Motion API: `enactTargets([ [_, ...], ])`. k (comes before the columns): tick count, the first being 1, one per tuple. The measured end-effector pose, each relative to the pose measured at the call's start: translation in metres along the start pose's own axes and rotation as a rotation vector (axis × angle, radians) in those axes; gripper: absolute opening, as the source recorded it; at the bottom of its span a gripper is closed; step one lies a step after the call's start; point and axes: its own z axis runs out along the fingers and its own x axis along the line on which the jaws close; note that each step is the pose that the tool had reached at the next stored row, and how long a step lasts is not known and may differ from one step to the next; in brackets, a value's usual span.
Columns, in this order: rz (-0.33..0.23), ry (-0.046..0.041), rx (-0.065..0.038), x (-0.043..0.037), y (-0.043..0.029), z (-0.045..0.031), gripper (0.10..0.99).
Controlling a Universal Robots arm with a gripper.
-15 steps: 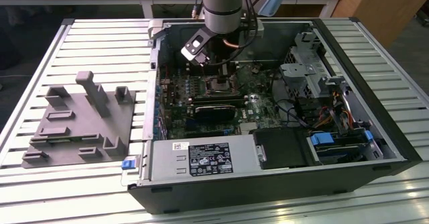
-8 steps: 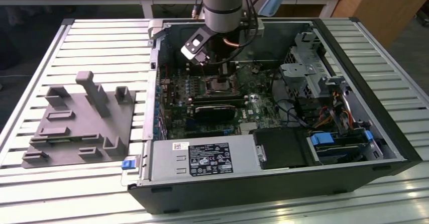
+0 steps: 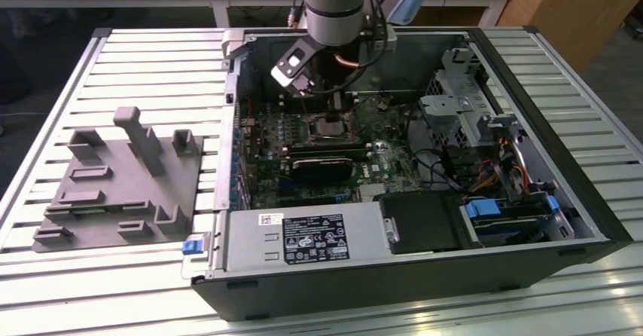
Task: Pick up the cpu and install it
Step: 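Close the cpu cover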
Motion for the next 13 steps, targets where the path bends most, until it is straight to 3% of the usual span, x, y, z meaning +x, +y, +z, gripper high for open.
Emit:
enactTargets([
  [7, 0.000, -0.0007, 0.000, 0.0001, 0.0006, -0.0082, 0.106],
  [13, 0.000, -0.0013, 0.000, 0.0003, 0.0016, -0.0236, 0.106],
])
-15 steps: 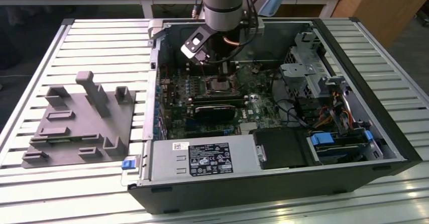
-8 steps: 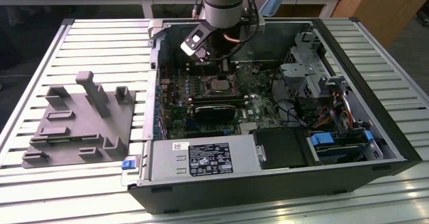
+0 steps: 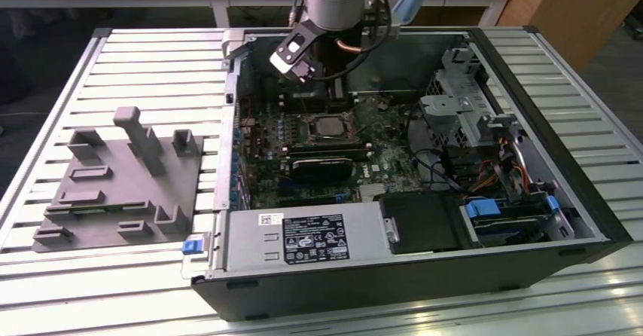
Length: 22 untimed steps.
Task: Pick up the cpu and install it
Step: 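Close the cpu cover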
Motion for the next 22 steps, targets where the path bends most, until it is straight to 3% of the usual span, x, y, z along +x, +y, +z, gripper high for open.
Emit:
enactTargets([
  [8, 0.000, -0.0001, 0.000, 0.0004, 0.0022, -0.0325, 0.106],
  [16, 0.000, 0.0000, 0.001, -0.0076, 0.0041, -0.0335, 0.106],
  [22, -0.008, 0.0003, 0.017, -0.0073, 0.0222, -0.0318, 0.106],
])
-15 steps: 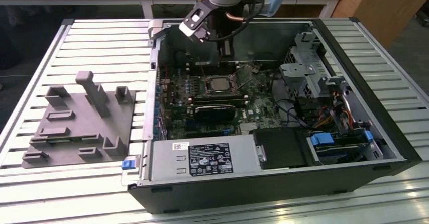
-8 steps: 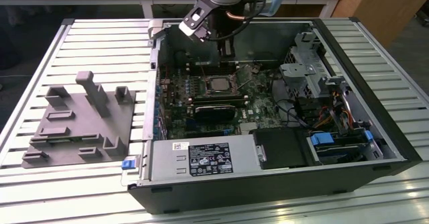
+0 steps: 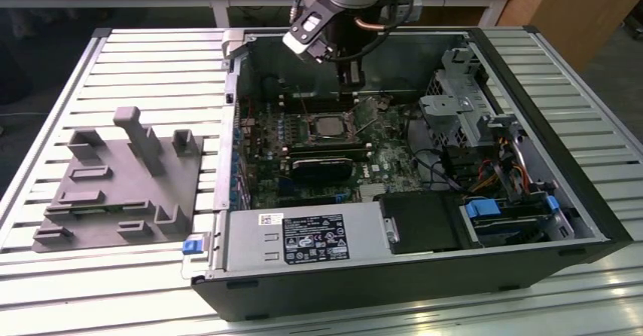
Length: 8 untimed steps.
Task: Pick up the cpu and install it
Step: 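Close the cpu cover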
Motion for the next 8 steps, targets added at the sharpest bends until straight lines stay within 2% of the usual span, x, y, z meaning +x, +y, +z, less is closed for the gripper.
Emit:
enactTargets([
  [2, -0.009, 0.0002, 0.002, 0.0000, 0.0026, 0.0010, 0.106],
  [8, -0.092, 0.0044, 0.003, 0.0000, 0.0037, 0.0030, 0.106],
])
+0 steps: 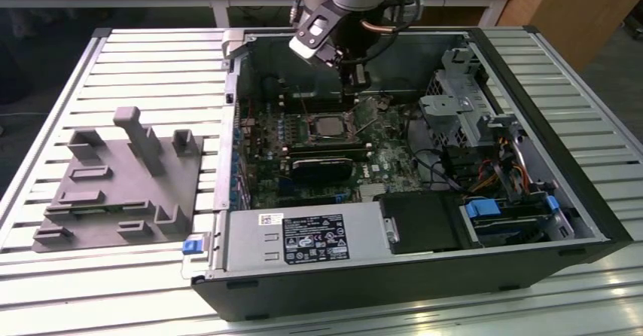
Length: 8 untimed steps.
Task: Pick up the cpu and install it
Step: 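Close the cpu cover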
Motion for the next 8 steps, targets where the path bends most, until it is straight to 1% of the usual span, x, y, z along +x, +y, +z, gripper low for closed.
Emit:
enactTargets([
  [8, -0.001, 0.0003, 0.000, -0.0003, 0.0110, 0.0020, 0.106],
])
